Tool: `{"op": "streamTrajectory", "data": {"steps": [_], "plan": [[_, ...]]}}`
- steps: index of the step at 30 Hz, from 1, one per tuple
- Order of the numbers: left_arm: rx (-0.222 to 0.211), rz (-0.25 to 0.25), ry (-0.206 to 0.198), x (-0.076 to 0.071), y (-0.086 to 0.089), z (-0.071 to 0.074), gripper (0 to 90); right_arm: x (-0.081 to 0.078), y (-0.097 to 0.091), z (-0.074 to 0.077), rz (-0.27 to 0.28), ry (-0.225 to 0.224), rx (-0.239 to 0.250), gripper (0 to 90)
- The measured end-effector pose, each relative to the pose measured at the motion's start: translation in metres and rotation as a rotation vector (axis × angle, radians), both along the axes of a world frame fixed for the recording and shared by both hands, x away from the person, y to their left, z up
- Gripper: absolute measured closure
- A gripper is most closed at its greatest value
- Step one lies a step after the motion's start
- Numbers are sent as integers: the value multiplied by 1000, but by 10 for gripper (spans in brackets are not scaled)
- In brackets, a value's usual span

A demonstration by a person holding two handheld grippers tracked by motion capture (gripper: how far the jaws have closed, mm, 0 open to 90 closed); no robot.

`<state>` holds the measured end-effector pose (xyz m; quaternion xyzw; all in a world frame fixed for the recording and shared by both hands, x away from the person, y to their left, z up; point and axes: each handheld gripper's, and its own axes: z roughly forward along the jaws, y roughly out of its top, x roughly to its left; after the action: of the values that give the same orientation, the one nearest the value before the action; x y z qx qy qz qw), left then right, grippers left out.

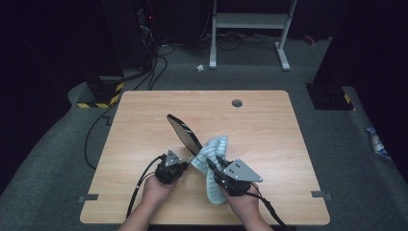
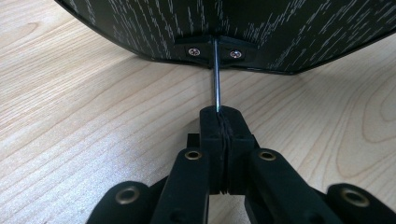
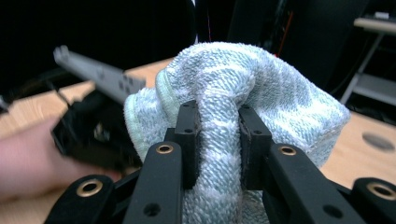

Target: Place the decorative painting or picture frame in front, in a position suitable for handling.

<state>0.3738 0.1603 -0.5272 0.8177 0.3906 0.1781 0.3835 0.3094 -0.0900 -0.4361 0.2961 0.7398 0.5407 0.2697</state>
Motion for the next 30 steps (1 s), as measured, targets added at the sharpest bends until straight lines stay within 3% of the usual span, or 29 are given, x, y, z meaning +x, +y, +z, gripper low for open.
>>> {"op": "streamTrajectory", "data": {"steps": [1, 3, 7, 9, 13, 14, 15, 18, 24, 30], "plan": [[-1, 0, 1, 0, 0, 0, 884, -3, -4, -12, -9, 17, -17, 730], [-3, 0, -1, 0, 0, 0, 885, -4, -5, -17, -13, 27, -21, 730], [0, -2, 0, 0, 0, 0, 885, 0, -12, -48, -47, 109, -54, 726], [1, -2, 2, 0, 0, 0, 885, 1, -12, -52, -51, 121, -63, 726], [1, -2, 1, 0, 0, 0, 885, 16, -7, -67, -68, 205, -121, 724], [1, -1, 1, 0, 0, 0, 885, 23, -4, -72, -75, 244, -150, 723], [1, -1, 1, 0, 0, 0, 885, 23, -4, -72, -75, 244, -150, 723], [2, -1, 0, 0, 0, 0, 885, 37, 1, -84, -81, 306, -207, 723], [-3, -1, 1, 0, 1, 0, 885, 35, 0, -81, -83, 294, -197, 724], [2, -1, 0, 0, 0, 0, 885, 14, -11, -59, -80, 210, -124, 723]]}}
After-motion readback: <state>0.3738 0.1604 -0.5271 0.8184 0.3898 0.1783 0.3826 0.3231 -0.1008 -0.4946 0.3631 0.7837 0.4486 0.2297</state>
